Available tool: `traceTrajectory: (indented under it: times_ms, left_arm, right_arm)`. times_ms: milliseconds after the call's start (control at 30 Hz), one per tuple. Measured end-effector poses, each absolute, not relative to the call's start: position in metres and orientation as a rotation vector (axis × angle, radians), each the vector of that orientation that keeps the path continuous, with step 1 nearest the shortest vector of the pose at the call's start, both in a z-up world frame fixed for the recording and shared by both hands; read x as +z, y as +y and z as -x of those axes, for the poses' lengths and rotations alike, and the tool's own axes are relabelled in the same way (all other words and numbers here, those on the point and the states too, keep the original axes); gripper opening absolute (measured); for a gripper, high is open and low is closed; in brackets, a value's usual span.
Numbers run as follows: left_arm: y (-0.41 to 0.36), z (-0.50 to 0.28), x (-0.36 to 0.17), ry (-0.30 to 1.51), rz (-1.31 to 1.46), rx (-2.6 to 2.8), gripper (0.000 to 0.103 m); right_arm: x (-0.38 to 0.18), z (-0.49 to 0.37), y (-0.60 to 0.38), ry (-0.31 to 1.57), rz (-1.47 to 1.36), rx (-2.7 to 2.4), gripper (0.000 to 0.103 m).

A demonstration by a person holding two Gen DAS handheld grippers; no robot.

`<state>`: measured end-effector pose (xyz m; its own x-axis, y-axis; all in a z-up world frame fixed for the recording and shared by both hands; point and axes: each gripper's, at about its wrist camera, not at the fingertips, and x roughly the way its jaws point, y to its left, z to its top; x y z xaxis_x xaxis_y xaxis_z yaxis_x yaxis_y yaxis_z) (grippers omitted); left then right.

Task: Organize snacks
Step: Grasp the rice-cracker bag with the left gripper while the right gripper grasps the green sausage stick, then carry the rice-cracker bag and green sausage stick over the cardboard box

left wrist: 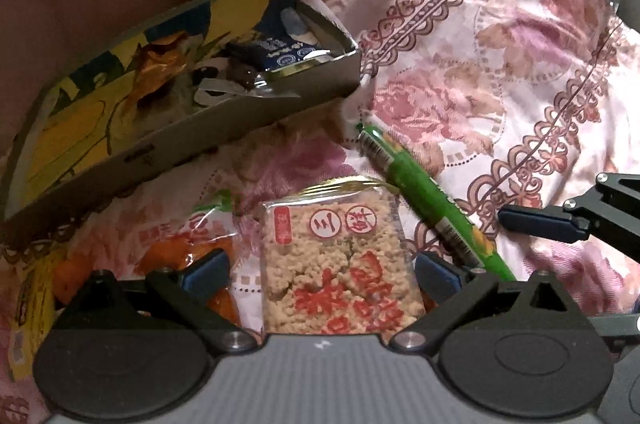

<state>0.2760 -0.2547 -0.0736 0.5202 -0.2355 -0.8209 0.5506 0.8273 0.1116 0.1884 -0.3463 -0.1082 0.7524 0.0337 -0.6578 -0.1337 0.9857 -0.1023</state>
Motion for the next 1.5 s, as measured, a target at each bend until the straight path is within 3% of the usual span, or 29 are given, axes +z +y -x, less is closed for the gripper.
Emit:
traceTrajectory:
  times_ms: [67,100,133,367,500,733,1133,1500]
  left_arm:
    - [-0.257,-0.275,-0.074,0.912,-0.402,-0.471,0.095]
    - [-0.256,-0.275,-0.073,0.921,-0.398,-0.483,0.083]
    - [-0.255,-0.277,-0.074,0.942,-0.385,-0.497,0.079]
    - [-0.246,-0.285,-0.071,0.986,-0.323,-0.486,0.076]
    - [-0.241,-0.283,-0.068,0.987,-0.31,-0.475,0.074]
    - [-0.226,-0.281,-0.059,0.981,-0.222,-0.446,0.074]
    - [-0.218,-0.267,-0.03,0.926,-0.078,-0.441,0.074]
    - [-0.216,-0.261,0.007,0.829,-0.042,-0.426,0.074]
  right_arm:
    - [-0.11,-0.19,-0.347,0.716,0.146,0.09,0.044]
    - [-0.109,-0.189,-0.347,0.717,0.146,0.092,0.044]
    - [-0.109,-0.19,-0.347,0.716,0.146,0.091,0.044]
    - [-0.113,-0.197,-0.347,0.7,0.136,0.084,0.044]
    - [-0.113,-0.195,-0.342,0.691,0.157,0.102,0.023]
    - [-0.112,-0.191,-0.334,0.684,0.219,0.081,0.02]
    - [-0.126,-0.174,-0.307,0.57,0.663,-0.054,0.018]
    - [-0.106,-0.171,-0.319,0.421,0.648,-0.172,0.018]
